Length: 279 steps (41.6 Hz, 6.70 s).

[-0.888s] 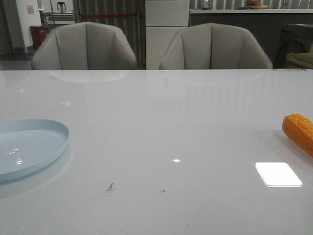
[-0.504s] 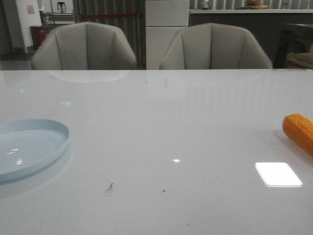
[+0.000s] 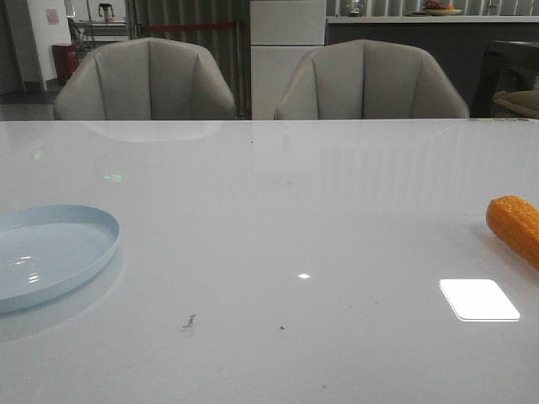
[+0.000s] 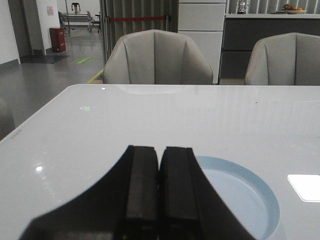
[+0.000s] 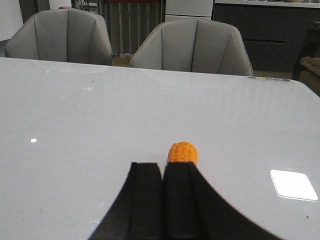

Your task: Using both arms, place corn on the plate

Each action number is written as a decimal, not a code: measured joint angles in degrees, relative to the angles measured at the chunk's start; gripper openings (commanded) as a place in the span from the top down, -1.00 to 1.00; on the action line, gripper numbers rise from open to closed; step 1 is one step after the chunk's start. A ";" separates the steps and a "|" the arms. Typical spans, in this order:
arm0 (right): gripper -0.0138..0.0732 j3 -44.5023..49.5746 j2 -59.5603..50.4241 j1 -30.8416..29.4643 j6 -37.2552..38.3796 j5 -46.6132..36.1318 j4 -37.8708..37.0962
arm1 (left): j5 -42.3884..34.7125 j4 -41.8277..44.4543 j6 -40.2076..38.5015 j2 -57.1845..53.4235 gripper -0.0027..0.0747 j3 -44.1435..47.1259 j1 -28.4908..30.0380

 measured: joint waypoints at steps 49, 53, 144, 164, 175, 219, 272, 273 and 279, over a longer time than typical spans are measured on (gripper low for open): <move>0.62 -40.74 27.27 0.00 0.11 -3.72 0.00 | -7.31 7.19 0.00 20.93 0.70 -33.75 0.00; 0.62 -43.03 33.91 0.00 0.11 -3.72 0.00 | -7.21 7.28 0.00 28.33 0.70 -35.60 0.00; -0.59 -43.33 62.76 0.00 0.11 13.66 0.00 | 38.99 -1.04 -0.10 93.92 -0.44 -67.10 7.32; -0.59 -43.33 62.76 0.00 0.11 14.75 0.00 | 47.06 -1.27 0.00 111.08 -0.44 -74.65 6.47; -0.59 -43.33 62.76 0.00 0.21 14.99 0.00 | 46.91 -1.46 0.00 113.15 -0.43 -74.79 6.47; -0.59 -43.33 62.76 0.00 0.21 15.67 0.00 | 59.31 -6.70 -0.11 114.36 0.70 -95.00 5.89; -0.59 -43.33 62.76 0.00 0.21 16.02 0.00 | 61.43 -17.98 -2.94 127.41 0.52 -106.16 -20.98; -0.59 -43.33 62.76 0.00 0.21 16.02 0.00 | 61.13 -17.98 -2.94 127.41 0.46 -106.31 -20.98; -0.59 -43.33 62.76 0.00 0.21 16.15 0.00 | 59.48 -17.98 -1.94 127.41 0.11 -107.37 -20.98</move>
